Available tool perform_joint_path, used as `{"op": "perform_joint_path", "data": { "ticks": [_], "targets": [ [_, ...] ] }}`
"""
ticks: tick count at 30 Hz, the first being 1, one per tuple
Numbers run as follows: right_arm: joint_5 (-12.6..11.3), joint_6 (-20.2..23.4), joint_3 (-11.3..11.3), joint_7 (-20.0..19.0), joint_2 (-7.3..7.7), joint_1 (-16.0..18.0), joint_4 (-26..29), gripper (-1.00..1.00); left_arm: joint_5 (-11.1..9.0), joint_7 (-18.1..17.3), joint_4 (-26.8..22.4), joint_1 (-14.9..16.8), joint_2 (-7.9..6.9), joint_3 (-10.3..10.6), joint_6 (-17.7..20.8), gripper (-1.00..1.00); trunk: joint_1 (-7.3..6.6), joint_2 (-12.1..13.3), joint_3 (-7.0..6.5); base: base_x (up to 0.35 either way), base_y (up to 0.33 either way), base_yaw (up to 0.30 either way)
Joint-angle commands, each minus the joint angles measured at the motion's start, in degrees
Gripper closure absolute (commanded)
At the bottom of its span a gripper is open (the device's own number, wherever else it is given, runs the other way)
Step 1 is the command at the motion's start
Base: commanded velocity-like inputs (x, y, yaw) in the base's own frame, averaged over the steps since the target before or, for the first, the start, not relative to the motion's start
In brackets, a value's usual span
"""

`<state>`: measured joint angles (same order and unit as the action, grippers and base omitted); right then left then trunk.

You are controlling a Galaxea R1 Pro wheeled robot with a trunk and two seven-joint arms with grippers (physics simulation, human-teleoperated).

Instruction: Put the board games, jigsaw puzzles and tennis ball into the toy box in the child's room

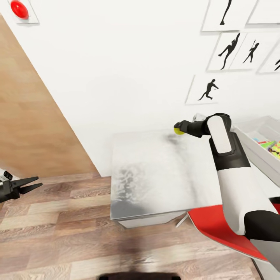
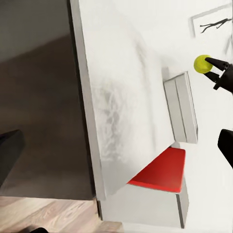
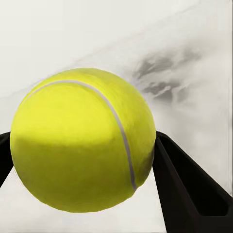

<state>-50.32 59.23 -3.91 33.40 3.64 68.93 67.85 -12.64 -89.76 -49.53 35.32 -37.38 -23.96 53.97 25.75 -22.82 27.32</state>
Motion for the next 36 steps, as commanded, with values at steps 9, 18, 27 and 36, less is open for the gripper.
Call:
{"op": "perform_joint_path", "data": {
  "ticks": [9, 18, 27, 36],
  "targets": [
    [-0.71, 0.06, -0.5, 0.7, -0.12, 0.06, 0.06, 1.0, -5.21, -0.24, -9.22, 0.01, -0.02, 0.11, 2.38, -1.0, 0.04, -0.09, -0.61, 0.0, 0.0, -0.204],
    [-0.74, 0.04, -0.73, 0.62, -0.21, 0.11, 0.08, 1.0, -5.75, -0.24, -15.88, 0.01, 0.1, 0.14, 5.27, -1.0, 0.04, -0.09, -1.3, 0.0, 0.0, -0.204],
    [-0.74, 0.18, -0.79, 0.61, -0.25, 0.23, 0.83, 1.0, -7.76, -0.24, -16.29, 0.01, 0.07, 0.14, 5.5, -1.0, 0.04, -0.09, -1.99, 0.0, 0.0, -0.204],
    [-0.74, 0.27, -0.75, 0.62, -0.21, 0.23, 1.64, 1.0, -8.7, -0.24, -16.56, -0.01, 0.18, 0.33, 5.46, -1.0, 0.04, -0.09, -2.68, 0.0, -0.053, -0.204]
  ]
}}
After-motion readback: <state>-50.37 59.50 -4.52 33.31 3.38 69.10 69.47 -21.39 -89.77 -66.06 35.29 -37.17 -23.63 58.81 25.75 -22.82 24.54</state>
